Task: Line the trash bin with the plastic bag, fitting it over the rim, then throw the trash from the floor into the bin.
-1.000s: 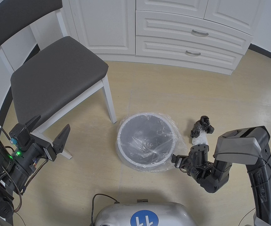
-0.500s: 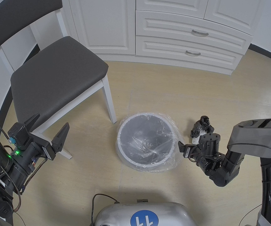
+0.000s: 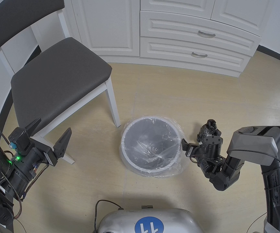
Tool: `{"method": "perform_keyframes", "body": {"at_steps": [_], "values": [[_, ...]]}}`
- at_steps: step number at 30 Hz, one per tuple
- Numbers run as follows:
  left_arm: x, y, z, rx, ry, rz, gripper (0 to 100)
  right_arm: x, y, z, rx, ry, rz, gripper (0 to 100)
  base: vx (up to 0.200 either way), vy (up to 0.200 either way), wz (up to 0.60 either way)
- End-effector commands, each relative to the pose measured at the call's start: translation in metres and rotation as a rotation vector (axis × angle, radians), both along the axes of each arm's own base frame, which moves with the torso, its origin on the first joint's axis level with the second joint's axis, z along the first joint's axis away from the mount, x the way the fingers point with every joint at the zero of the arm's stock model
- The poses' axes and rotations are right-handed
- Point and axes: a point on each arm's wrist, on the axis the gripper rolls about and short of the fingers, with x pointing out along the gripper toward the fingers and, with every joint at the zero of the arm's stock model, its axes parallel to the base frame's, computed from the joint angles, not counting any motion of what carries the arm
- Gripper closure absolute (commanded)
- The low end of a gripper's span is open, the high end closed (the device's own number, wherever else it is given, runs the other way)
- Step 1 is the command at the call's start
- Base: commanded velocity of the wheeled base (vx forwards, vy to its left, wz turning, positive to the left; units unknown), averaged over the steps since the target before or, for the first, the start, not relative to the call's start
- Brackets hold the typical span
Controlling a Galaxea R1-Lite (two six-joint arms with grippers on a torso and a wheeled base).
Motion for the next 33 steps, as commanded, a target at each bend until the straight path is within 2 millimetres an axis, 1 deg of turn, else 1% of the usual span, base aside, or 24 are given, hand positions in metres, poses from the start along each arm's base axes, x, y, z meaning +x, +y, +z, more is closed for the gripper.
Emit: {"method": "perform_keyframes", "body": {"at_steps": [1,10,15,16,17,18,19,22,24,26,29,30,31,33], "values": [[0.001,0.0,-0.001,0.001,0.005,0.001,0,0.004,-0.003,-0.021,-0.014,0.037,-0.005,0,0.0,0.0,0.0],[0.001,0.0,-0.001,0.001,0.005,0.001,0,0.004,-0.006,-0.034,-0.02,0.067,0.0,0,0.0,0.0,0.0],[0.0,0.0,0.0,0.001,0.001,0.001,0,0.004,-0.006,-0.025,-0.013,0.05,0.0,0,0.0,0.0,0.0],[0.0,0.0,0.0,0.001,0.001,0.001,0,0.002,-0.005,-0.012,-0.005,0.029,0.003,0,0.0,0.0,0.0],[0.0,0.0,0.0,0.001,0.001,0.001,0,0.001,-0.005,-0.011,-0.004,0.027,0.003,0,0.0,0.0,0.0],[0.0,0.0,0.0,0.001,-0.001,0.001,0,-0.002,-0.005,-0.003,0.0,0.017,0.006,0,0.0,0.0,0.0],[-0.001,0.0,0.001,-0.001,-0.004,-0.001,0,-0.007,-0.006,0.01,0.001,0.003,0.011,0,0.0,0.0,0.0],[-0.001,0.0,0.002,-0.001,-0.008,0.0,0,-0.021,-0.009,0.037,-0.008,-0.023,0.022,0,0.0,0.0,0.0],[-0.002,0.0,0.002,0.009,-0.014,-0.002,0,-0.037,-0.015,0.05,-0.062,0.006,0.045,0,0.0,0.0,0.0],[-0.005,0.001,0.003,0.025,-0.026,-0.002,0,-0.053,-0.022,0.067,-0.116,0.013,0.072,0,0.0,0.0,0.0],[-0.009,0.001,0.008,0.036,-0.054,-0.005,0,-0.082,-0.027,0.093,-0.172,0.0,0.117,0,0.0,0.0,0.0],[-0.01,0.002,0.009,0.035,-0.06,-0.005,0,-0.087,-0.028,0.096,-0.184,-0.002,0.124,0,0.0,0.0,0.0],[-0.012,0.003,0.013,0.027,-0.08,-0.007,0,-0.1,-0.031,0.108,-0.225,-0.01,0.153,0,0.0,0.0,0.0],[-0.015,0.002,0.016,0.022,-0.097,-0.013,0,-0.112,-0.034,0.122,-0.282,-0.026,0.19,0,0.0,0.0,0.0]]}}
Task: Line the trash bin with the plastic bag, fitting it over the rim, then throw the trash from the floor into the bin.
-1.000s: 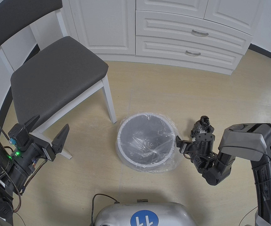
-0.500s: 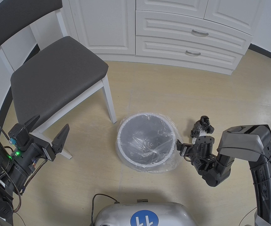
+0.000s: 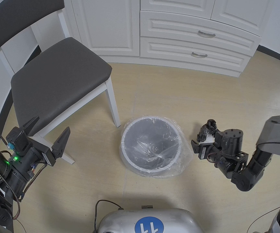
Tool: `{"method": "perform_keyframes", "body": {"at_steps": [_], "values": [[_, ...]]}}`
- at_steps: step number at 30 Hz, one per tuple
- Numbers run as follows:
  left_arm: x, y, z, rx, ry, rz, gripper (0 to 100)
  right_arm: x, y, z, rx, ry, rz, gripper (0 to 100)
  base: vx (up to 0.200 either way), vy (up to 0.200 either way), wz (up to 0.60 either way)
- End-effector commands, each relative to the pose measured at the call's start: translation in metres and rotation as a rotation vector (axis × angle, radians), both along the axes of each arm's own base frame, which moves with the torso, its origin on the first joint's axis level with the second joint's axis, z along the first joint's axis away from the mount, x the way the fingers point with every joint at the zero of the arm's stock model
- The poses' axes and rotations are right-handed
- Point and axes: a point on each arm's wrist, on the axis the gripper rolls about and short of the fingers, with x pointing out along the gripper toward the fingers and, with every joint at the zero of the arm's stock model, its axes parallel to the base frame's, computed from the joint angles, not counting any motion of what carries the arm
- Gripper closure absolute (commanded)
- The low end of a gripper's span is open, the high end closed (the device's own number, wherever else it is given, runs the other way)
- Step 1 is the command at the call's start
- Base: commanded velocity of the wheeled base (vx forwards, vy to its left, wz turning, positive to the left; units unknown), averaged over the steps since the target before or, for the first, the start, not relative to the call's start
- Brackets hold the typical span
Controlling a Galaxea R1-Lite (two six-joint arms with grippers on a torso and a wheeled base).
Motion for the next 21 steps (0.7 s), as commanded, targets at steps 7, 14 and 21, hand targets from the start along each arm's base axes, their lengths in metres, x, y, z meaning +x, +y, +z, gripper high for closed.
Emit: {"method": "perform_keyframes", "body": {"at_steps": [7,14,21], "values": [[-0.017,-0.001,0.018,-0.012,-0.1,-0.033,0,-0.091,-0.029,0.15,-0.192,-0.094,0.325,0,0.0,0.0,0.0],[-0.044,0.01,0.032,-0.032,-0.182,-0.024,0,-0.146,-0.071,0.198,-0.099,-0.079,0.268,0,0.0,0.0,0.0],[-0.047,0.014,0.043,-0.017,-0.112,-0.005,0,-0.144,-0.081,0.215,-0.098,-0.134,0.198,0,0.0,0.0,0.0]]}}
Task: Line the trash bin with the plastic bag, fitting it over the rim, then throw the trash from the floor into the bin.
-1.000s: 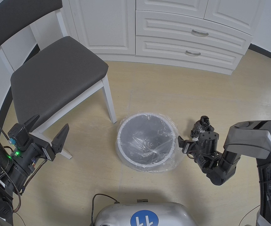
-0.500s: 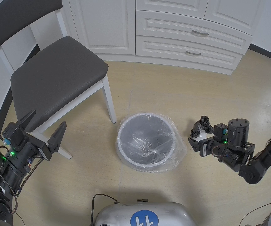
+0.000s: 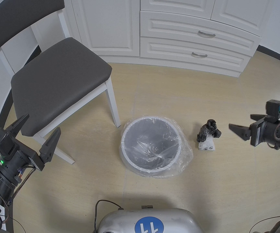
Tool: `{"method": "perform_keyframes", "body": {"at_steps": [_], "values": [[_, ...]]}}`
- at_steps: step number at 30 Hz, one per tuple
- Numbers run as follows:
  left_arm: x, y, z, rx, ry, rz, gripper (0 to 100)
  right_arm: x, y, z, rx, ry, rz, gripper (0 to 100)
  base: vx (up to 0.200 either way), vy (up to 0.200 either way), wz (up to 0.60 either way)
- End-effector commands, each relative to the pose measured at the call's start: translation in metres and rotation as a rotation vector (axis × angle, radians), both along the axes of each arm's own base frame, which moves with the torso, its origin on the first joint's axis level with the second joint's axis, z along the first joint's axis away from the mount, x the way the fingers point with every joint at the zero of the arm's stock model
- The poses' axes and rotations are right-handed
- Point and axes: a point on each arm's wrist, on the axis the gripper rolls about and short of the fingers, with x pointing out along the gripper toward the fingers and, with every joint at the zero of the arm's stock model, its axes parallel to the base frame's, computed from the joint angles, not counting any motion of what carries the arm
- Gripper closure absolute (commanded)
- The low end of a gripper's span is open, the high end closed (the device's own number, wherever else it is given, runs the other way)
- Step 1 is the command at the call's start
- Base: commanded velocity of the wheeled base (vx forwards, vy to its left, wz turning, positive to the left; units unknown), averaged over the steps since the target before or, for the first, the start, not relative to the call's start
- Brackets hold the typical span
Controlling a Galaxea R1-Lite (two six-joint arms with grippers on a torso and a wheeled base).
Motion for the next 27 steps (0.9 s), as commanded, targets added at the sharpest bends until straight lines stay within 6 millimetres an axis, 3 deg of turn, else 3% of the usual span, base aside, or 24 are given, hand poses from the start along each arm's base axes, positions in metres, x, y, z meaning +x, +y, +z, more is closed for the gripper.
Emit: {"method": "perform_keyframes", "body": {"at_steps": [1,4,6,12,15,18,22,27], "values": [[-0.017,0.008,0.025,-0.036,-0.067,0.009,0,-0.026,-0.02,0.045,0.054,-0.15,-0.041,0,0.0,0.0,0.0],[-0.013,0.008,0.028,-0.066,-0.007,0.01,0,-0.002,-0.019,0.057,0.043,-0.158,-0.106,0,0.0,0.0,0.0],[-0.012,0.008,0.025,-0.094,0.044,0.015,0,0.018,-0.024,0.054,0.031,-0.132,-0.191,0,0.0,0.0,0.0],[-0.012,0.008,0.021,-0.176,0.097,0.027,0,0.049,-0.03,0.038,0.013,-0.059,-0.227,0,0.0,0.0,0.0],[-0.015,0.009,0.015,-0.166,0.114,0.032,0,0.055,-0.03,0.036,0.011,-0.047,-0.231,0,0.0,0.0,0.0],[-0.019,0.011,0.004,-0.129,0.142,0.038,0,0.083,-0.028,0.018,-0.006,0.018,-0.242,0,0.0,0.0,0.0],[-0.021,0.012,0.009,-0.122,0.113,0.037,0,0.135,-0.031,-0.017,0.013,0.127,-0.289,0,0.0,0.0,0.0],[-0.022,0.012,0.011,-0.124,0.101,0.037,0,0.183,-0.025,-0.057,0.118,0.214,-0.331,0,0.0,0.0,0.0]]}}
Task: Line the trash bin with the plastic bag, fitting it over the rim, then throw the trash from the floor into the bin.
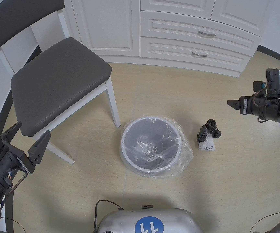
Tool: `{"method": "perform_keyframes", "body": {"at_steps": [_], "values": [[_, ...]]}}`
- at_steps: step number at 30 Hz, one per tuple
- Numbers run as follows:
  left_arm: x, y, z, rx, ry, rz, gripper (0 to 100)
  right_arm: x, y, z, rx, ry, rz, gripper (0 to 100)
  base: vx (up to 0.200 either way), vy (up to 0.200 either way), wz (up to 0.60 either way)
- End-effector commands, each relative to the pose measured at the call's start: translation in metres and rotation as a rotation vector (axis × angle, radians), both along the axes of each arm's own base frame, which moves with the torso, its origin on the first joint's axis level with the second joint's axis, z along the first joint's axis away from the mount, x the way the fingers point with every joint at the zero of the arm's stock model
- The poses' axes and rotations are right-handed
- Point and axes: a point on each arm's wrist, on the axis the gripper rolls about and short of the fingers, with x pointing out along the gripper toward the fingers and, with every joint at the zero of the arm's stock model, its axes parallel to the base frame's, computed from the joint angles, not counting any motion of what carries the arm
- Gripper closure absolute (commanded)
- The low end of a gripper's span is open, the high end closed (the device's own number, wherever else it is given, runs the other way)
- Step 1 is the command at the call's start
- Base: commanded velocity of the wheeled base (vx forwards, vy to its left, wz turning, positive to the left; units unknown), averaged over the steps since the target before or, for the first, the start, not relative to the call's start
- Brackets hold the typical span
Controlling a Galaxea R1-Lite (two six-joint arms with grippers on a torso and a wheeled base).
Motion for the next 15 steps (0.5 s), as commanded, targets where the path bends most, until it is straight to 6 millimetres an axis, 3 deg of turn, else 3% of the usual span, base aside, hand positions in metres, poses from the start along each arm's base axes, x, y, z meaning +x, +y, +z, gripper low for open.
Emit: {"method": "perform_keyframes", "body": {"at_steps": [1,3,6,15], "values": [[-0.004,0.002,0.002,0.005,-0.023,0.003,0,0.075,0.003,-0.065,0.094,0.146,-0.058,0,0.0,0.0,0.0],[-0.006,0.003,0.004,0.001,-0.036,0.002,0,0.096,0.005,-0.092,0.11,0.19,-0.071,0,0.0,0.0,0.0],[-0.008,0.003,0.005,0.008,-0.047,0.001,0,0.113,0.006,-0.118,0.107,0.234,-0.077,0,0.0,0.0,0.0],[-0.009,0.004,0.006,0.018,-0.055,0.003,0,0.151,-0.006,-0.184,0.103,0.279,-0.114,0,0.0,0.0,0.0]]}}
